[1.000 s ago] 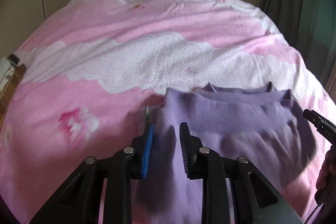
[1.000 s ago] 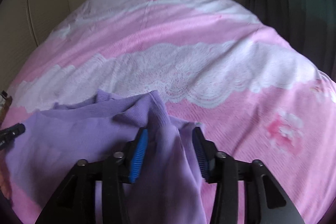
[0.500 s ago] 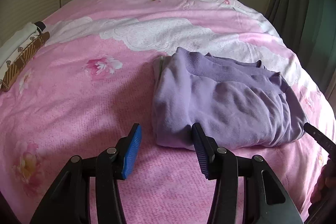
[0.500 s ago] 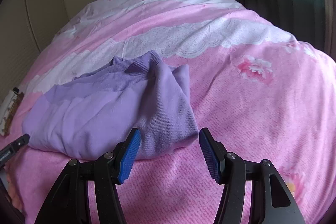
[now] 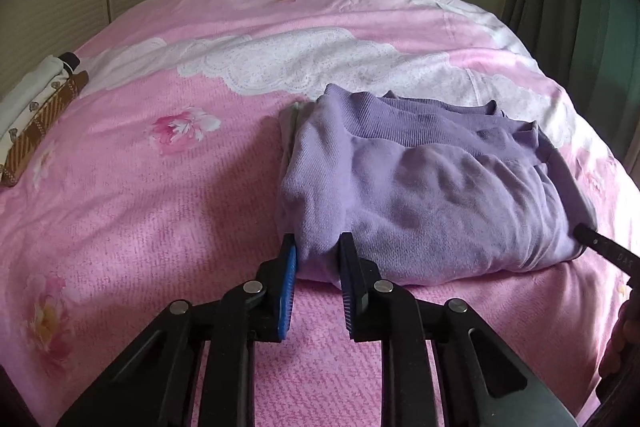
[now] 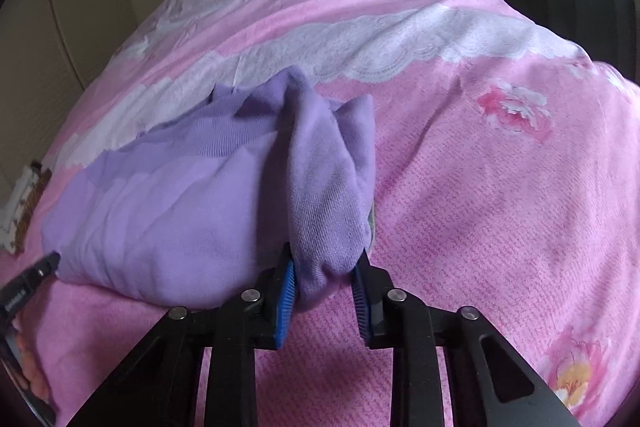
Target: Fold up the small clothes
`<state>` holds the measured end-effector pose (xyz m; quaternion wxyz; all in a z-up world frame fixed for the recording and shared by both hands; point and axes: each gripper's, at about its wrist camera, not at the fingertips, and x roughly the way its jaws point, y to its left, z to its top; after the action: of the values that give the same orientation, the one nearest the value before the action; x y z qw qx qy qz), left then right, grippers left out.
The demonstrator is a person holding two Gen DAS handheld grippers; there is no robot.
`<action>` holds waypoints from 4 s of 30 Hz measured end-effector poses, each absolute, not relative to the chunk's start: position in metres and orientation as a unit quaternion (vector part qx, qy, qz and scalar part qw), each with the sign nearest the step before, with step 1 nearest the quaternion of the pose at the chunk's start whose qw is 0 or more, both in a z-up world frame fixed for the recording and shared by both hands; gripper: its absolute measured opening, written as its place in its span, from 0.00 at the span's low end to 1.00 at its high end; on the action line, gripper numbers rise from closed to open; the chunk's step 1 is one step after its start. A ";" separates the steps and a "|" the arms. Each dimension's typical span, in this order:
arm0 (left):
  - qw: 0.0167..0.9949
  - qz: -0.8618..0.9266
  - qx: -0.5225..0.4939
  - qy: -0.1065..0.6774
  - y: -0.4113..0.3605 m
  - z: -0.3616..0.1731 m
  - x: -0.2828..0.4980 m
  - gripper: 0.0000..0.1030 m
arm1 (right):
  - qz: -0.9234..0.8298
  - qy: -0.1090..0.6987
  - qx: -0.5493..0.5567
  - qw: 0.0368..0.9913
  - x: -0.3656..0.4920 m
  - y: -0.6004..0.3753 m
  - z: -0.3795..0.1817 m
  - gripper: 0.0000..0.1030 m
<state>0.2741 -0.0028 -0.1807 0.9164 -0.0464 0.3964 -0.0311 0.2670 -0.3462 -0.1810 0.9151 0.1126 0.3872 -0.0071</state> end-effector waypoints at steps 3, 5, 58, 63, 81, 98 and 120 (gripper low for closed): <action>0.912 -0.033 -0.048 0.406 -0.001 -0.181 0.278 0.21 | -0.005 0.388 0.103 0.916 0.268 -0.346 -0.177 0.24; 0.911 -0.034 -0.046 0.408 -0.001 -0.182 0.277 0.21 | -0.003 0.398 0.097 0.912 0.271 -0.345 -0.181 0.25; 0.921 0.010 -0.101 0.376 0.001 -0.141 0.273 0.44 | -0.059 0.340 0.294 0.891 0.289 -0.336 -0.177 0.32; 0.926 0.030 -0.111 0.360 0.030 -0.129 0.262 0.49 | -0.084 0.307 0.168 0.933 0.291 -0.280 -0.129 0.32; 0.922 0.134 -0.156 0.329 0.188 -0.115 0.216 0.49 | -0.129 0.259 -0.356 0.889 0.300 0.003 -0.160 0.32; 0.921 0.129 -0.162 0.328 0.196 -0.101 0.207 0.49 | -0.088 0.257 -0.391 0.880 0.280 0.017 -0.166 0.38; 0.944 0.069 -0.103 0.306 0.125 -0.041 0.194 0.58 | -0.008 0.218 -0.234 0.947 0.188 -0.060 -0.096 0.61</action>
<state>0.1938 0.1249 -0.0408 0.9440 -0.1025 0.3059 0.0688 0.1882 -0.0601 -0.0961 0.9472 -0.2344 0.2185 -0.0080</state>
